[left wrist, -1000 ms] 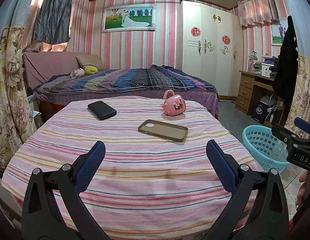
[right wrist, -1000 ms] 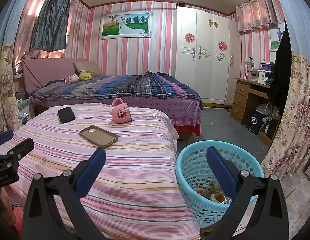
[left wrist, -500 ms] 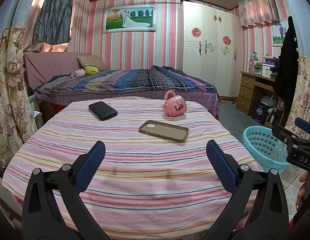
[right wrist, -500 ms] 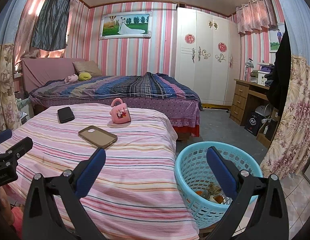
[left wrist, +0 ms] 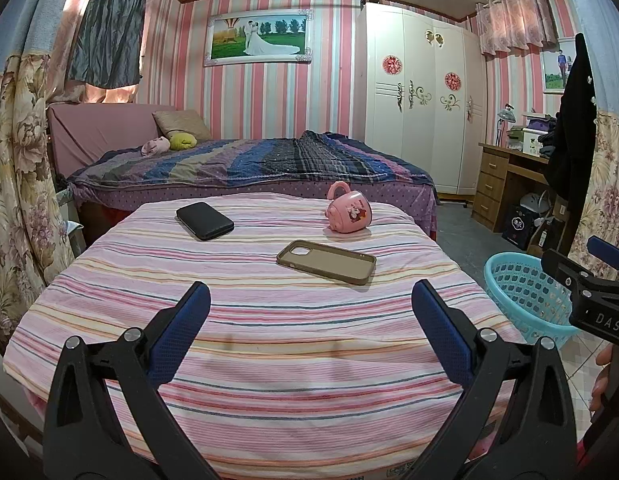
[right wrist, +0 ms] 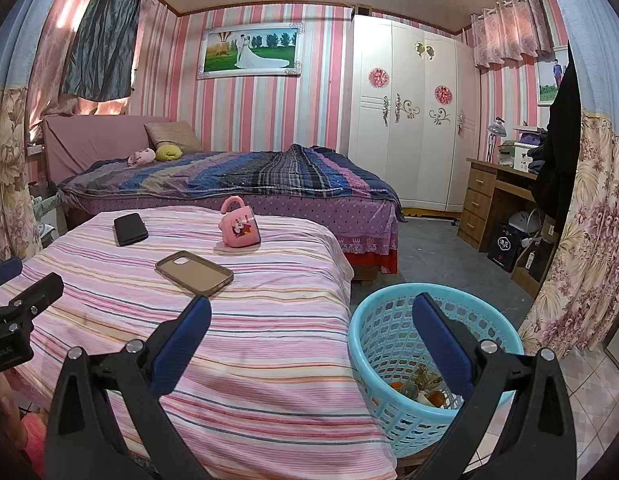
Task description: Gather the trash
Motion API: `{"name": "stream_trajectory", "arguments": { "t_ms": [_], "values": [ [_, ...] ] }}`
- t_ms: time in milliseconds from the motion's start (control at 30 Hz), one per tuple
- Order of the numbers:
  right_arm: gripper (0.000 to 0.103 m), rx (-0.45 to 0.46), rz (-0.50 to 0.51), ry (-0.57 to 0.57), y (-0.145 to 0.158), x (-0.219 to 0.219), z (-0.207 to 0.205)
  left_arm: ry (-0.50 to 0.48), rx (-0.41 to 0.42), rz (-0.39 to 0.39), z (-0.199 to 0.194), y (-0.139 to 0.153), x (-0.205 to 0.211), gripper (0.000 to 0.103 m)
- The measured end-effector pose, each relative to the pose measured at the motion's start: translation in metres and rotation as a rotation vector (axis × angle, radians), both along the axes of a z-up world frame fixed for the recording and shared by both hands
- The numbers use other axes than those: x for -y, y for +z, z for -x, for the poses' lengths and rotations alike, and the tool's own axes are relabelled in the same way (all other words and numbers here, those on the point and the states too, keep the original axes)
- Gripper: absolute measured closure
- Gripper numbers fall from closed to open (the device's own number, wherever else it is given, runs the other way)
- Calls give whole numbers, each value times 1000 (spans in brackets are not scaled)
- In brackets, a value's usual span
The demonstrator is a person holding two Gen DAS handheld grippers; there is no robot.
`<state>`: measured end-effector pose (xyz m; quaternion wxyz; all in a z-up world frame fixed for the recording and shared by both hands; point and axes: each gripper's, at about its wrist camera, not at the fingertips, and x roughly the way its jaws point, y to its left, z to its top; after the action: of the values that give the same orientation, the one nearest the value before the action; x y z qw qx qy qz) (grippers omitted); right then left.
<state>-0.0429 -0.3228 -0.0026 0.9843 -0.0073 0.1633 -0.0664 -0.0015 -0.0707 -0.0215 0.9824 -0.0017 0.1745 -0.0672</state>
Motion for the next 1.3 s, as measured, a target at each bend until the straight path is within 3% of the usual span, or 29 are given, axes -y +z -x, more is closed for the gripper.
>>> {"name": "stream_trajectory", "arguments": {
  "t_ms": [1300],
  "values": [
    [5, -1, 4, -1, 1, 4, -1, 1, 12, -9, 5, 7, -1, 6]
  ]
}}
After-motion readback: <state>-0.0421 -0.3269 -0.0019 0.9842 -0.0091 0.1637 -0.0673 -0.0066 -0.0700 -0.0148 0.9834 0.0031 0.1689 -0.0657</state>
